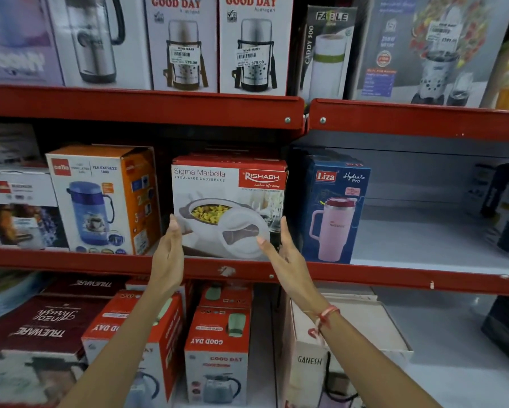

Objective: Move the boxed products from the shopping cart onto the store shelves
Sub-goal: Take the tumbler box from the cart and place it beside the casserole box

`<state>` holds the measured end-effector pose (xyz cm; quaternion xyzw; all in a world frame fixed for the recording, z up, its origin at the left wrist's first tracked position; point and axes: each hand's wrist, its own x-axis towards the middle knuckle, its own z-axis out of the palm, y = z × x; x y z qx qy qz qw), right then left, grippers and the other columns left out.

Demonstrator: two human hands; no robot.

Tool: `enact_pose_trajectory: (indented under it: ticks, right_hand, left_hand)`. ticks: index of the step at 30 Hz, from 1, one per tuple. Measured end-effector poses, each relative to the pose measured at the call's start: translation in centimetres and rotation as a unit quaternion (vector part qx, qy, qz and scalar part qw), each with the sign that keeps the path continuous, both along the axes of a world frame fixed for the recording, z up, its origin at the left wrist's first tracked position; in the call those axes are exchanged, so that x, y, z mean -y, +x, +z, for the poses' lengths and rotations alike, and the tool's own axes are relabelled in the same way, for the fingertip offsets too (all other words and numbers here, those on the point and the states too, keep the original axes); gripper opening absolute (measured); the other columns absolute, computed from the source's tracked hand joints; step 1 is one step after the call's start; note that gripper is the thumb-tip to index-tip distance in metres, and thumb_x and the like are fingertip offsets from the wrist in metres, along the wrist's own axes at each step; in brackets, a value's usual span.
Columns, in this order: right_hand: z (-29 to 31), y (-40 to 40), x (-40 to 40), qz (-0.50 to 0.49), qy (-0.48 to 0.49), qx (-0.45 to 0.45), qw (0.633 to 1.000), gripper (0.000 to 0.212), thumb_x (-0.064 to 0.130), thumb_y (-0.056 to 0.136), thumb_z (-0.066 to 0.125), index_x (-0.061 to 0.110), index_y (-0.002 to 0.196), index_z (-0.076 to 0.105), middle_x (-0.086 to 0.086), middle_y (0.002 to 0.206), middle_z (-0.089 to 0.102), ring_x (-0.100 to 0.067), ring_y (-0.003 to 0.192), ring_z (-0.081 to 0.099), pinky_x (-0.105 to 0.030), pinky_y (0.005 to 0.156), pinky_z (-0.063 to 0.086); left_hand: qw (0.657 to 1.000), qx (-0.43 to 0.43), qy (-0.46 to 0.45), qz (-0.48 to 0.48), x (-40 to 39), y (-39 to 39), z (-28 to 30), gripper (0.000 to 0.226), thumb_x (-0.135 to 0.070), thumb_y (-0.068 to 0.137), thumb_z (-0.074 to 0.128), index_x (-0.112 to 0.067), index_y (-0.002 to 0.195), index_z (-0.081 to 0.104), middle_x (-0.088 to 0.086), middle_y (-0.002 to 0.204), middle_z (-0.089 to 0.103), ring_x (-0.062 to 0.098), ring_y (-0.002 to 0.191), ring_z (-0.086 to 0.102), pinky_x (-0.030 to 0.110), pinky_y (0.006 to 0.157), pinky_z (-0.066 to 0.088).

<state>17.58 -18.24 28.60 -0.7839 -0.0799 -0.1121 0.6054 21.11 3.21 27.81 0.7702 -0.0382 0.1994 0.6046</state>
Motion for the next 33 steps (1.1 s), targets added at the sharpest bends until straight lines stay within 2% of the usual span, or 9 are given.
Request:
enact_pose_trajectory:
  ticks: [3, 6, 9, 11, 13, 17, 22, 26, 33]
  right_hand:
    - [-0.2, 0.1, 1.0, -0.040, -0.004, 0.042, 0.998, 0.076, 0.059, 0.085, 0.053, 0.044, 0.148, 0.013, 0.012, 0.158, 0.025, -0.011, 0.145, 0.024, -0.039, 0.120, 0.023]
    - [-0.2, 0.2, 3.4, -0.213, 0.041, 0.153, 0.964, 0.051, 0.046, 0.092, 0.053, 0.032, 0.140, 0.039, 0.003, 0.148, 0.041, -0.016, 0.135, 0.040, -0.048, 0.112, 0.039]
    - [0.0, 0.5, 7.0, -0.344, 0.069, 0.195, 0.916, 0.047, 0.043, 0.091, 0.054, 0.023, 0.132, 0.044, -0.006, 0.139, 0.041, -0.020, 0.129, 0.036, -0.048, 0.107, 0.042]
    - [-0.1, 0.8, 9.4, -0.333, 0.061, 0.156, 0.928, 0.063, 0.049, 0.087, 0.054, 0.024, 0.141, 0.034, -0.007, 0.148, 0.031, -0.025, 0.138, 0.026, -0.041, 0.110, 0.030]
    - [-0.1, 1.0, 11.0, -0.253, 0.085, 0.094, 0.959, 0.077, 0.057, 0.087, 0.053, 0.031, 0.150, 0.017, -0.002, 0.158, 0.017, -0.026, 0.146, 0.018, -0.044, 0.112, 0.025]
    - [0.4, 0.9, 12.5, -0.131, 0.082, 0.027, 0.988, 0.067, 0.053, 0.093, 0.037, 0.041, 0.150, 0.003, 0.005, 0.162, 0.014, -0.025, 0.147, 0.020, -0.049, 0.114, 0.027]
    - [0.1, -0.4, 13.5, -0.132, 0.057, 0.016, 0.989, 0.075, 0.067, 0.082, 0.038, 0.046, 0.148, 0.010, 0.009, 0.158, 0.025, -0.025, 0.145, 0.026, -0.052, 0.118, 0.027]
    - [-0.1, -1.7, 13.2, -0.126, 0.026, 0.028, 0.991, 0.065, 0.055, 0.094, 0.038, 0.042, 0.150, 0.008, 0.020, 0.143, 0.033, -0.023, 0.143, 0.031, -0.047, 0.116, 0.030]
    - [-0.9, -3.0, 10.7, -0.247, -0.045, 0.100, 0.963, 0.062, 0.046, 0.096, 0.044, 0.030, 0.150, 0.019, -0.002, 0.154, 0.032, -0.018, 0.139, 0.035, -0.039, 0.113, 0.034]
  left_hand:
    - [0.996, 0.025, 0.025, 0.082, 1.2, -0.2, -0.3, 0.060, -0.053, 0.096, 0.017, -0.025, 0.148, 0.024, 0.007, 0.155, 0.028, 0.025, 0.142, 0.027, 0.036, 0.113, 0.021]
    - [0.965, 0.172, 0.018, 0.197, 4.3, -1.5, -0.1, 0.045, -0.034, 0.100, 0.029, -0.007, 0.132, 0.046, 0.012, 0.127, 0.047, 0.017, 0.113, 0.046, 0.008, 0.094, 0.029]
    - [0.979, 0.199, 0.007, 0.042, 9.6, -2.6, 0.3, 0.040, -0.036, 0.098, 0.028, -0.013, 0.112, 0.057, -0.004, 0.103, 0.059, 0.005, 0.090, 0.055, 0.014, 0.087, 0.045]
    - [0.984, 0.136, 0.033, -0.111, 13.4, -2.5, 0.3, 0.043, -0.044, 0.099, 0.024, -0.022, 0.120, 0.055, -0.004, 0.115, 0.063, 0.003, 0.107, 0.057, 0.023, 0.094, 0.045]
    - [0.976, 0.064, 0.033, -0.208, 16.7, -1.8, 0.3, 0.055, -0.055, 0.095, 0.022, -0.027, 0.140, 0.037, -0.005, 0.145, 0.045, 0.005, 0.133, 0.040, 0.028, 0.112, 0.031]
    - [0.966, -0.070, 0.033, -0.248, 20.0, -0.7, 0.6, 0.083, -0.077, 0.076, 0.008, -0.036, 0.148, 0.005, -0.007, 0.161, 0.009, 0.014, 0.148, 0.009, 0.045, 0.122, 0.007]
    - [0.965, -0.106, 0.004, -0.240, 19.6, 0.0, 0.2, 0.115, -0.099, 0.052, 0.008, -0.034, 0.145, 0.025, 0.001, 0.149, 0.040, 0.023, 0.137, 0.038, 0.046, 0.117, 0.025]
    - [0.963, -0.100, -0.001, -0.249, 18.8, -0.4, -0.3, 0.104, -0.097, 0.058, 0.010, -0.040, 0.143, 0.027, -0.002, 0.155, 0.031, 0.021, 0.142, 0.030, 0.051, 0.120, 0.020]
    - [0.967, -0.056, 0.001, -0.250, 16.7, -2.7, -1.1, 0.090, -0.081, 0.075, 0.015, -0.025, 0.141, 0.039, 0.002, 0.149, 0.043, 0.014, 0.135, 0.043, 0.041, 0.118, 0.026]
